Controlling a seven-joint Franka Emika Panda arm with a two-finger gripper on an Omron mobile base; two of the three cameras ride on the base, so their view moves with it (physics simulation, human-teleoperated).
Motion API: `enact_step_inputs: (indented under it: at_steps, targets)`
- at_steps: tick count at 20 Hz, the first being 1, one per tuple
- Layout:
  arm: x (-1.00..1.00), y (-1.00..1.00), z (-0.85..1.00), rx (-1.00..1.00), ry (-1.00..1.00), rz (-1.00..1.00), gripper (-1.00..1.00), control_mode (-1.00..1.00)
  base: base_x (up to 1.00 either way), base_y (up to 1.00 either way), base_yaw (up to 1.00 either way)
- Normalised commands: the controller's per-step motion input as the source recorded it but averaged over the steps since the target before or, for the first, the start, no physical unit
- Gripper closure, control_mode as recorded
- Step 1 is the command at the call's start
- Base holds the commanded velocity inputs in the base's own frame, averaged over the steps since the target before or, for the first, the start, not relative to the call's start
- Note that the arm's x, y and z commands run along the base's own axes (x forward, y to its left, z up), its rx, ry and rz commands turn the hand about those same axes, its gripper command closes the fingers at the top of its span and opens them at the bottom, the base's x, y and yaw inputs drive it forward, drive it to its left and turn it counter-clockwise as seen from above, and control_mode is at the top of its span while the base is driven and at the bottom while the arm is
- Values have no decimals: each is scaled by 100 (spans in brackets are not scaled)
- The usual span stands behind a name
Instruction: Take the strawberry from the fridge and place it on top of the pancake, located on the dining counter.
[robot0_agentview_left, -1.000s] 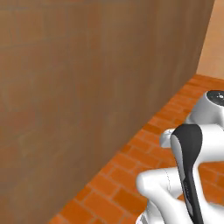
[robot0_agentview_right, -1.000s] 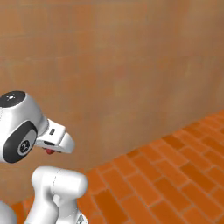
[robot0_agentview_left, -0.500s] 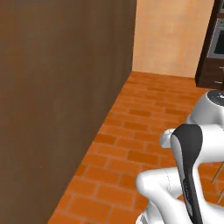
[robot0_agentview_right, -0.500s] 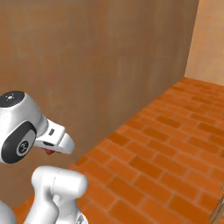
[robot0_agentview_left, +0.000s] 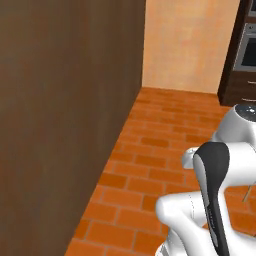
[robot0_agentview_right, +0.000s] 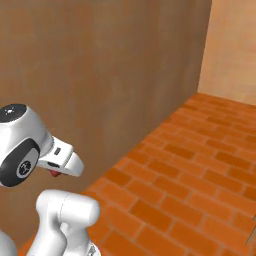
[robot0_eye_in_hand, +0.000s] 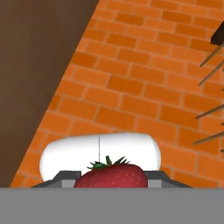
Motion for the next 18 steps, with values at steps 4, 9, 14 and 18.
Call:
enact_step_inputs:
  at_steps: [4, 9, 14, 18]
  targets:
    - [0, 0, 0, 0, 0, 0, 100, 100, 100, 0, -32]
    - [0, 0, 0, 0, 0, 0, 100, 100, 80, 1, -66]
    - [0, 0, 0, 0, 0, 0, 100, 100, 82, 12, -70]
    - [0, 0, 0, 0, 0, 0, 100, 100, 91, 32, -70]
